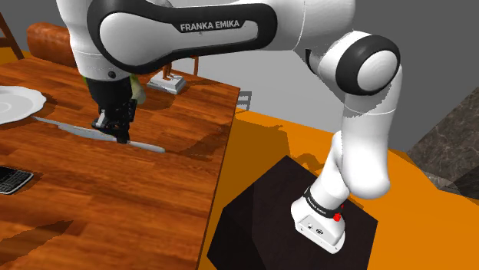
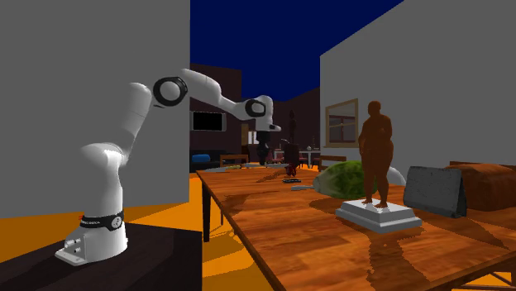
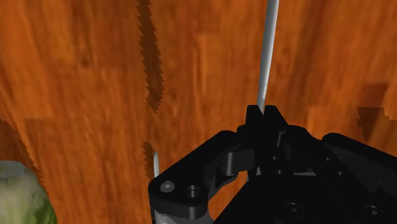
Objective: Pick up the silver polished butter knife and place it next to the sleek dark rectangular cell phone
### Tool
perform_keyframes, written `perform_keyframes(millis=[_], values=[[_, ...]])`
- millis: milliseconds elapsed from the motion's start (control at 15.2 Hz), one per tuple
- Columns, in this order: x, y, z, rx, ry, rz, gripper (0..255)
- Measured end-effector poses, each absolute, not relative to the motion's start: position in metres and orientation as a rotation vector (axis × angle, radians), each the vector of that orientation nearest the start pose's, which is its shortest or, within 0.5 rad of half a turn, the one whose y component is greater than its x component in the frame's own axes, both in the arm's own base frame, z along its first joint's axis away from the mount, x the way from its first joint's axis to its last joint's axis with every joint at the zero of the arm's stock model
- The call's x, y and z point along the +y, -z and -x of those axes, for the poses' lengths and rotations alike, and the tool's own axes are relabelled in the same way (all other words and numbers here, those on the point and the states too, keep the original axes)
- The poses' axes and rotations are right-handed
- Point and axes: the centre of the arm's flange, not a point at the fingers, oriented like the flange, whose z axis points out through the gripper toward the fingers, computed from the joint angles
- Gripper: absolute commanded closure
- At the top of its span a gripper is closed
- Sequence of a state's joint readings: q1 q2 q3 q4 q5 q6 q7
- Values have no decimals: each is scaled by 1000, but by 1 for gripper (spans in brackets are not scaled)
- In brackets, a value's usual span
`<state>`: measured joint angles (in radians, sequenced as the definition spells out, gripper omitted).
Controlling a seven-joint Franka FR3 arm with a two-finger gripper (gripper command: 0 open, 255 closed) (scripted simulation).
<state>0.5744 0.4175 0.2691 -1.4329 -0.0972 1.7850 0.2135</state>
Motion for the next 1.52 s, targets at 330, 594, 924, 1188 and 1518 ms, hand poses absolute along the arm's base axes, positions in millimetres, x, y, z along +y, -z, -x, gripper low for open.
perform_keyframes(millis=[330, 594, 924, 1188, 1518], values=[[539, -461, -446, -983, -80, 2997, 255], [566, -452, -431, -982, -80, 2997, 255], [567, -427, -428, -981, -80, 2998, 255], [568, -406, -429, -981, -80, 2998, 255], [568, -380, -429, -981, -80, 2998, 255]])
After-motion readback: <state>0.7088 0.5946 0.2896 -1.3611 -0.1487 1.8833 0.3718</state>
